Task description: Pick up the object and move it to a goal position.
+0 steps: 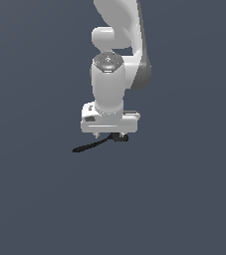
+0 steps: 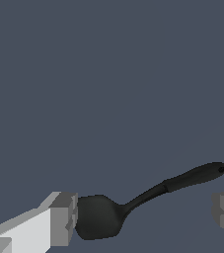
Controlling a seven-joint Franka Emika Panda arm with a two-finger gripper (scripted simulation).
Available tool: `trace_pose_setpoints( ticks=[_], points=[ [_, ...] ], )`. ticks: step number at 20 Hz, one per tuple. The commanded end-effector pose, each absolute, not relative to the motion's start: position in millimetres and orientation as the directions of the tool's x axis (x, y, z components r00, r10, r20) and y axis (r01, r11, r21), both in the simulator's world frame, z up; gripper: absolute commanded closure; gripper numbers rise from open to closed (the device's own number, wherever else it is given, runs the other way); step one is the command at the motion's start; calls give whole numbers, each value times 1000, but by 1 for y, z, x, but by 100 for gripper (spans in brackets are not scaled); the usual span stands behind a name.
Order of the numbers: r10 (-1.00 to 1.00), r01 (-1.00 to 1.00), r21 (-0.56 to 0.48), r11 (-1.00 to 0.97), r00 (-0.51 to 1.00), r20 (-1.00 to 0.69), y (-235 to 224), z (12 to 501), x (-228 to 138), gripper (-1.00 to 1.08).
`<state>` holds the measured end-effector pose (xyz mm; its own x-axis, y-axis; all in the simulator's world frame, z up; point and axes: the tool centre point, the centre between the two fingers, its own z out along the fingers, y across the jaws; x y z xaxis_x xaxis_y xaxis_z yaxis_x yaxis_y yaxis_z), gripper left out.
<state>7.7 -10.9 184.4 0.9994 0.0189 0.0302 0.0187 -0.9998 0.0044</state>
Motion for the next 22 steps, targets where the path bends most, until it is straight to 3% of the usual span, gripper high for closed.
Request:
trace_pose_setpoints(
  ticks=[1, 11, 22],
  points=[
    [23, 23, 4, -1000, 999, 33, -13, 187, 9, -92],
    [-34, -34, -1, -999, 999, 30, -14, 179, 6, -92],
    [-270, -270, -14, -963, 963, 18, -21, 152, -6, -92]
  ],
)
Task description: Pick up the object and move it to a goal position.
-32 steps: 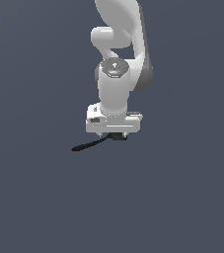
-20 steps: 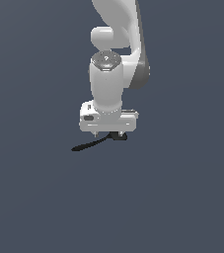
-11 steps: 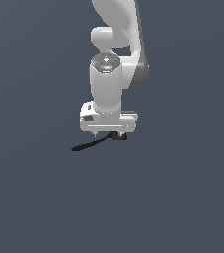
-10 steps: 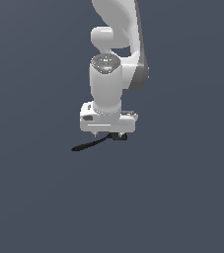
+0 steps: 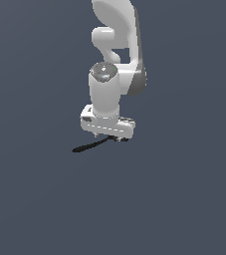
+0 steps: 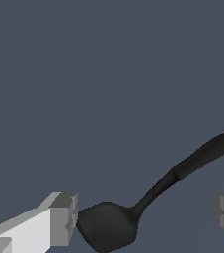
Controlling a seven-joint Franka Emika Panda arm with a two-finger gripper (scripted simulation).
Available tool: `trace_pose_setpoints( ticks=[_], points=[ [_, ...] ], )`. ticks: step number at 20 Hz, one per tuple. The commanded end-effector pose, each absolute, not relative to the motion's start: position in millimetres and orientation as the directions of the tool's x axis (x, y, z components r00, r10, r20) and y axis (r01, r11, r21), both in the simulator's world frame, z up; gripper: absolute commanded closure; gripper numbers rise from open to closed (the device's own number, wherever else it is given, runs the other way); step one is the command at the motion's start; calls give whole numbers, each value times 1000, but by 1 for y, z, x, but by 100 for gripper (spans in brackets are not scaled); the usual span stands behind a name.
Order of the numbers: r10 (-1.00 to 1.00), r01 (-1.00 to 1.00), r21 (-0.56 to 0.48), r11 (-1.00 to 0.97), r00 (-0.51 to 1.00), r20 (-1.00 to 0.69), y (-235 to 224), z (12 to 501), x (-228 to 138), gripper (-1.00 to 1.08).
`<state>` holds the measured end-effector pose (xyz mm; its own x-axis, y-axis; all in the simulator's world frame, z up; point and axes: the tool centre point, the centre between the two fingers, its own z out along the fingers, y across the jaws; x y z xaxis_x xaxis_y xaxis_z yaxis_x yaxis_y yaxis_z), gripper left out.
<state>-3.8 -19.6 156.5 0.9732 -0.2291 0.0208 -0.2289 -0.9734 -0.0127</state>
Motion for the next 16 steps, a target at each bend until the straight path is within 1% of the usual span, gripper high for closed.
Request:
trace_pose_setpoints(
  ticks=[1, 8, 16],
  points=[
    [-300, -299, -15, -954, 954, 17, -22, 148, -8, -92],
    [-498, -498, -18, -867, 867, 6, -30, 125, -20, -92],
    [-697, -697, -14, -717, 717, -3, -41, 99, -36, -92]
  ],
)
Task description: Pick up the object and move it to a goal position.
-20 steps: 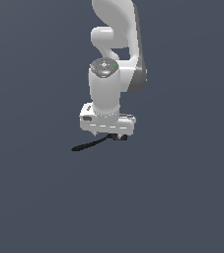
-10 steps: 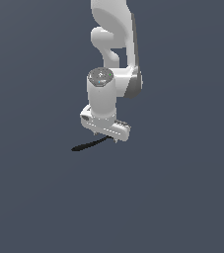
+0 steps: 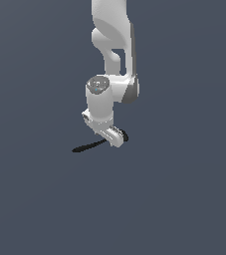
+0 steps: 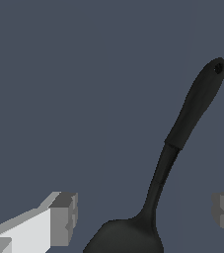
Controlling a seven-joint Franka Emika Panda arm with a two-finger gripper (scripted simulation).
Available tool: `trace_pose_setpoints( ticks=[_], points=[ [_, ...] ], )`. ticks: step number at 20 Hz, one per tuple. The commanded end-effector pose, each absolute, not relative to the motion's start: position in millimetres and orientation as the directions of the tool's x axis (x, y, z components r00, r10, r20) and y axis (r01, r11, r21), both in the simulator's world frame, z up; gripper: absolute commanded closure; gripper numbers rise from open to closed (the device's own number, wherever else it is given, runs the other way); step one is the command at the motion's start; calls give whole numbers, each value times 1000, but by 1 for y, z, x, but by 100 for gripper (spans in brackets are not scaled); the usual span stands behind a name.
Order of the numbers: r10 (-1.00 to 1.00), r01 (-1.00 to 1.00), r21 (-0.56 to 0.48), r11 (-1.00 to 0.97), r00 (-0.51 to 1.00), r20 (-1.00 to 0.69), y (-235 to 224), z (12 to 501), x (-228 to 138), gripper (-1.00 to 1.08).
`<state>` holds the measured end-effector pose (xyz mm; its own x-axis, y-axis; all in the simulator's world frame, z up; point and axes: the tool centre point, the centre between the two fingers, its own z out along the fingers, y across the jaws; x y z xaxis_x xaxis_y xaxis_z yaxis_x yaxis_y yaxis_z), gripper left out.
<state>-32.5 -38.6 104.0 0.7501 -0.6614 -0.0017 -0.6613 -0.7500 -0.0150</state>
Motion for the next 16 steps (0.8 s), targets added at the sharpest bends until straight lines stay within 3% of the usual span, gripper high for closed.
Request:
trace_pose_setpoints(
  ticks=[1, 16],
  points=[
    [-719, -719, -13, -694, 695, -3, -42, 96, -38, -92],
    [-893, -893, -1, -450, 450, -1, -57, 69, -59, -92]
  ],
)
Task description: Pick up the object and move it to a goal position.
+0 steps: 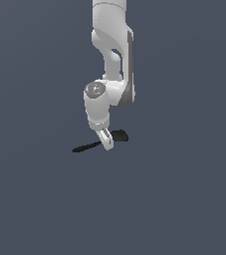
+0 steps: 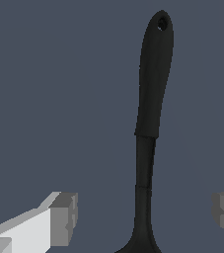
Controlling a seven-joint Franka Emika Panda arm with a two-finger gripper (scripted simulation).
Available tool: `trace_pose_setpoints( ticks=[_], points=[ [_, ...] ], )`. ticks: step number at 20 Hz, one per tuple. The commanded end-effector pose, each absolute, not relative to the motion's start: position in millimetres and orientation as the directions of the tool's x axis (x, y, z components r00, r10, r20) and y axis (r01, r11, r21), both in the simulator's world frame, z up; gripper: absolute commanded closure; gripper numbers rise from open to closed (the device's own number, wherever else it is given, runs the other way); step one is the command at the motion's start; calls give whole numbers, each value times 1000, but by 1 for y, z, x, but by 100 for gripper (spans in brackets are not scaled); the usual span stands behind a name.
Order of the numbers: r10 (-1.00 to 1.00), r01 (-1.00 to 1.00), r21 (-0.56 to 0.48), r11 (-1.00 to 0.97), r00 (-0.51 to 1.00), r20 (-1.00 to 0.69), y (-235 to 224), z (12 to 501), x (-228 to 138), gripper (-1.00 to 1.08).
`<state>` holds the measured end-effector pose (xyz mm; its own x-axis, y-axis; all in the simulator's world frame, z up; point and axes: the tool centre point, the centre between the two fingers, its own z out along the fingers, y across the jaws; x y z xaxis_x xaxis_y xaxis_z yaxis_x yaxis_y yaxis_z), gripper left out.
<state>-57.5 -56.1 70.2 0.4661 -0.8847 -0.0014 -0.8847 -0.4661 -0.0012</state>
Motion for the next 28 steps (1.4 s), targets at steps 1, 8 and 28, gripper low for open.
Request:
trace_pose_setpoints(
  ticks=[1, 8, 28],
  points=[
    [-896, -896, -1, -444, 444, 0, -57, 68, -59, -92],
    [-900, -900, 0, -437, 437, 0, -58, 66, -60, -92],
    [-902, -902, 0, -432, 432, 0, -58, 17, -61, 108]
  ],
)
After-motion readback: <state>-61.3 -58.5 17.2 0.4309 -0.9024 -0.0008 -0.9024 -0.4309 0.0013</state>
